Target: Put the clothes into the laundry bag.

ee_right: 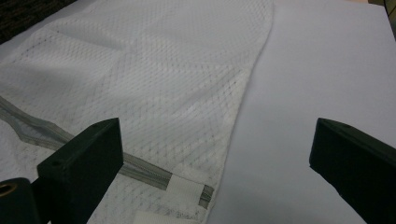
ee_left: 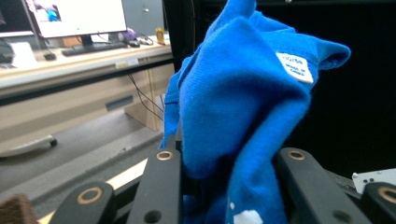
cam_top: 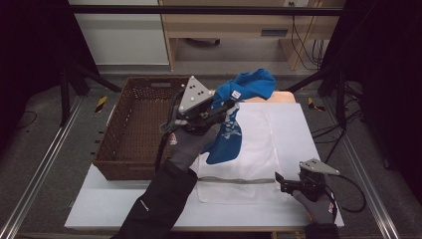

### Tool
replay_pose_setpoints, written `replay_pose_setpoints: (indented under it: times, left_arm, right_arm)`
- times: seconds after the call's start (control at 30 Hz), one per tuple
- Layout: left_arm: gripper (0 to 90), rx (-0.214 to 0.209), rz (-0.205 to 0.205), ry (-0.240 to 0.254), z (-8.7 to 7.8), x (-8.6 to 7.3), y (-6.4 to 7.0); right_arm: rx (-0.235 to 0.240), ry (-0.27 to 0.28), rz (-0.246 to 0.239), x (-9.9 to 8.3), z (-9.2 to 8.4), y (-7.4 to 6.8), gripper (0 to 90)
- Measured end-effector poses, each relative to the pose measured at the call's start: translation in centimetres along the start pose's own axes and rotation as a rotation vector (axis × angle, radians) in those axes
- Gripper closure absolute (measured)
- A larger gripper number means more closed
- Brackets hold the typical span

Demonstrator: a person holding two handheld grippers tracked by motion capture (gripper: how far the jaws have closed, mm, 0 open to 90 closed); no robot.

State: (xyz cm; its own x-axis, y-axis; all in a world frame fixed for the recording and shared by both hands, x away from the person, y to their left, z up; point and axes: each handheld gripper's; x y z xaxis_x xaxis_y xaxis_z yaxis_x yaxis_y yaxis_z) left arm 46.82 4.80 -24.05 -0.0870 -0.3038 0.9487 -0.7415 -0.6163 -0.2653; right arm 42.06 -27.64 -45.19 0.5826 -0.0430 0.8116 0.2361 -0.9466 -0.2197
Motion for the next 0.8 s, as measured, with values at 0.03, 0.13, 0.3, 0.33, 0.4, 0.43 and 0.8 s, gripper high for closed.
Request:
replay_pose_setpoints:
  times: [0.03, 0.13, 0.3, 0.33, 0.4, 0.43, 0.8]
  left_arm:
    - [70.4, -0.006, 0.001, -0.007, 0.5, -0.3, 0.2]
    - [70.4, -0.019, 0.000, -0.027, 2.0, -1.2, 0.7]
    - [70.3, -0.041, -0.015, -0.042, 4.3, -3.0, 1.6]
    - [70.3, -0.045, -0.018, -0.049, 4.8, -3.3, 1.8]
    - [70.2, -0.055, -0.029, -0.067, 6.1, -4.6, 2.4]
    - [70.2, -0.058, -0.034, -0.076, 6.5, -5.0, 2.6]
    - [69.1, -0.089, -0.054, -0.163, 9.5, -9.5, 3.9]
  right_arm:
    - [-0.001, 0.000, 0.000, 0.0, 0.0, 0.0, 3.4]
    - [-0.007, 0.005, -0.004, 0.0, 0.0, 0.2, 3.3]
    - [-0.013, 0.007, 0.002, -0.1, 0.1, 0.3, 3.5]
    - [-0.013, 0.007, 0.002, -0.1, 0.1, 0.3, 3.5]
    - [-0.017, 0.004, -0.007, -0.2, 0.2, 0.3, 3.5]
    - [-0.018, 0.005, -0.015, -0.2, 0.2, 0.3, 3.4]
    - [-0.018, 0.012, 0.008, -0.2, 0.1, 0.4, 0.8]
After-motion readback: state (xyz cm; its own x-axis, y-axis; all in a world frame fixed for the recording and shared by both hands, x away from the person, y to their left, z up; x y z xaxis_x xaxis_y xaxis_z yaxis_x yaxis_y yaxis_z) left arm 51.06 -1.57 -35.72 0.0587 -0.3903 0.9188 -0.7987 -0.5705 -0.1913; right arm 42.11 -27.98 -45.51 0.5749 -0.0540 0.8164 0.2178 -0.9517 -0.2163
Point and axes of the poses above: each handheld gripper's, and its own axes: z roughly forward along the jaws, x roughly out of its top, y roughly to its right, and after that the axes turned 13 degrees about z, right-handed
